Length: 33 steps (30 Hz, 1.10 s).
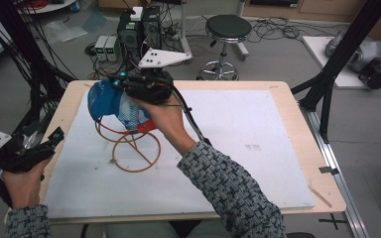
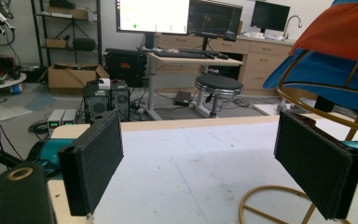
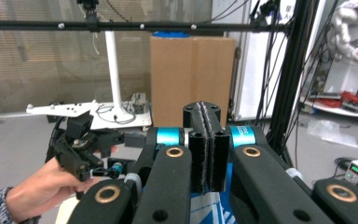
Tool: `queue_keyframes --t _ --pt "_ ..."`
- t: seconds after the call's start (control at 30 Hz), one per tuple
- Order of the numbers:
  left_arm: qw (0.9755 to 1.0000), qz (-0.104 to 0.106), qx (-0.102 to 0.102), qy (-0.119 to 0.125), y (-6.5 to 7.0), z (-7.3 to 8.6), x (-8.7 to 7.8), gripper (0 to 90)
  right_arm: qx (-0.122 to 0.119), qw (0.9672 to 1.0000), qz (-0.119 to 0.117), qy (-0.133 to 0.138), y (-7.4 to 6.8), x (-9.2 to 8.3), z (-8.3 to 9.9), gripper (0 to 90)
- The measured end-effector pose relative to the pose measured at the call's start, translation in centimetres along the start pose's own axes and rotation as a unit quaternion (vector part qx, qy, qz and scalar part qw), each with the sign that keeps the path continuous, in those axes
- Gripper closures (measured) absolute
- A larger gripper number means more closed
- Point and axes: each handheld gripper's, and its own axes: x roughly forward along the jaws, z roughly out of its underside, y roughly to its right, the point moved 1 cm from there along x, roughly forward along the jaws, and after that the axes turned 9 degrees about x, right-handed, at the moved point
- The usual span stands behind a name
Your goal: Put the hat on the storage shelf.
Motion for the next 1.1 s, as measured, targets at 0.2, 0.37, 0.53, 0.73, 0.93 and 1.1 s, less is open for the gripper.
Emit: queue_keyframes --t 0.2,0.37,0.53,0.73,0.93,1.1 --pt "1.0 0.0 -0.001 0.002 0.0 -0.1 -0.1 15.7 0.003 0.9997 -0.002 -0.023 -0.7 1.0 0.7 90.0" --pt "1.0 -0.001 -0.001 0.002 -0.1 -0.1 -0.2 15.7 -0.002 0.9991 -0.001 -0.042 -1.2 1.8 1.4 90.0" --pt "1.0 -0.001 -0.002 0.001 -0.1 -0.1 -0.2 15.7 0.001 0.9988 0.0 -0.05 -1.4 2.2 1.8 90.0" --pt "1.0 -0.001 -0.001 0.001 -0.1 -0.1 -0.1 15.7 0.001 0.9982 -0.001 -0.06 -1.6 2.4 2.3 89.8" --pt "1.0 -0.002 -0.002 0.002 -0.1 -0.1 -0.2 15.7 -0.002 0.9979 0.003 -0.065 -1.6 2.3 2.5 89.8" --pt "1.0 0.0 -0.001 0.001 -0.1 -0.1 -0.1 15.7 -0.007 0.9976 0.005 -0.068 -1.7 2.5 2.8 89.7"
